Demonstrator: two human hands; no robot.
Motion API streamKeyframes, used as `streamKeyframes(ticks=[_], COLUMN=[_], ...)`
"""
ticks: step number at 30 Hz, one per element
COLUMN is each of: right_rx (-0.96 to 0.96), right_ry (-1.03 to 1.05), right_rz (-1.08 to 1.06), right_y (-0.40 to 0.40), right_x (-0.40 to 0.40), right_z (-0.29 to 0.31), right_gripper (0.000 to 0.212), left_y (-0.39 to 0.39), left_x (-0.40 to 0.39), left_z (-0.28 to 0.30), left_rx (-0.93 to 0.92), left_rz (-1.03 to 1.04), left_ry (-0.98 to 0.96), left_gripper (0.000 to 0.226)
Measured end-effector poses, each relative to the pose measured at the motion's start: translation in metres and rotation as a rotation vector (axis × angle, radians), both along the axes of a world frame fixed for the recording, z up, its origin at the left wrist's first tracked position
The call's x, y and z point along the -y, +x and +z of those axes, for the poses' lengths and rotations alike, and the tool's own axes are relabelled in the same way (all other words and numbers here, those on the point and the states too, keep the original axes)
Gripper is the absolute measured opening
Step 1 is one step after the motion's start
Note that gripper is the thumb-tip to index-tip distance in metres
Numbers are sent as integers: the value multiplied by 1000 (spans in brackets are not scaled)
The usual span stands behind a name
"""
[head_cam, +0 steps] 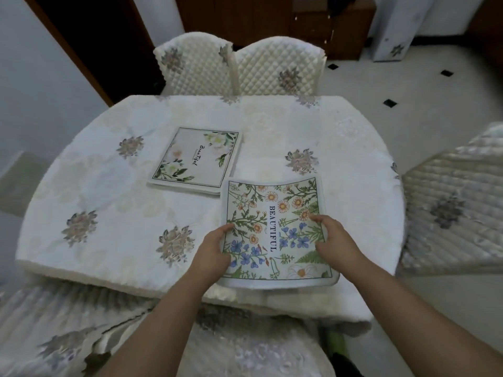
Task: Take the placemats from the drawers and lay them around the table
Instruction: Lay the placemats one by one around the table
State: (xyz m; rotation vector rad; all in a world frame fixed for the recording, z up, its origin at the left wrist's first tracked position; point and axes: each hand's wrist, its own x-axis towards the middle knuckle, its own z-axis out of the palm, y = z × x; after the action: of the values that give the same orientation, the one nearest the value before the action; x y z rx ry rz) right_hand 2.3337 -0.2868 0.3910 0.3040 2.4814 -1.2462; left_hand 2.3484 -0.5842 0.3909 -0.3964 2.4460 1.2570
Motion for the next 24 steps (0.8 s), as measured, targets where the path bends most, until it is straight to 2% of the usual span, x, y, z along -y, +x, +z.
streamKeyframes(ticks=[5,8,12,15,19,24], right_rx=[68,143,168,172,143,114], right_ry=[-25,-5,61,57,76,75], right_rz=[-212,-246,-265,-283,-317,-370], right_y=[22,43,57,61,66,73], right_x=[29,31,25,24,30,33], right_z=[-47,-67,-84,-87,-92,-99], right_gripper=[67,74,77,75,76,73], left_y=[-12,-6,7,12,10,16], left_x=[22,28,30,34,54,44], left_z=[-33,-50,-67,-77,-117,-98], left_rx=[84,161,111,101,24,30], left_rz=[-110,-145,-155,-145,-132,-145], left_ry=[79,122,74,16,4,-68], left_gripper=[79,83,83,94,87,71])
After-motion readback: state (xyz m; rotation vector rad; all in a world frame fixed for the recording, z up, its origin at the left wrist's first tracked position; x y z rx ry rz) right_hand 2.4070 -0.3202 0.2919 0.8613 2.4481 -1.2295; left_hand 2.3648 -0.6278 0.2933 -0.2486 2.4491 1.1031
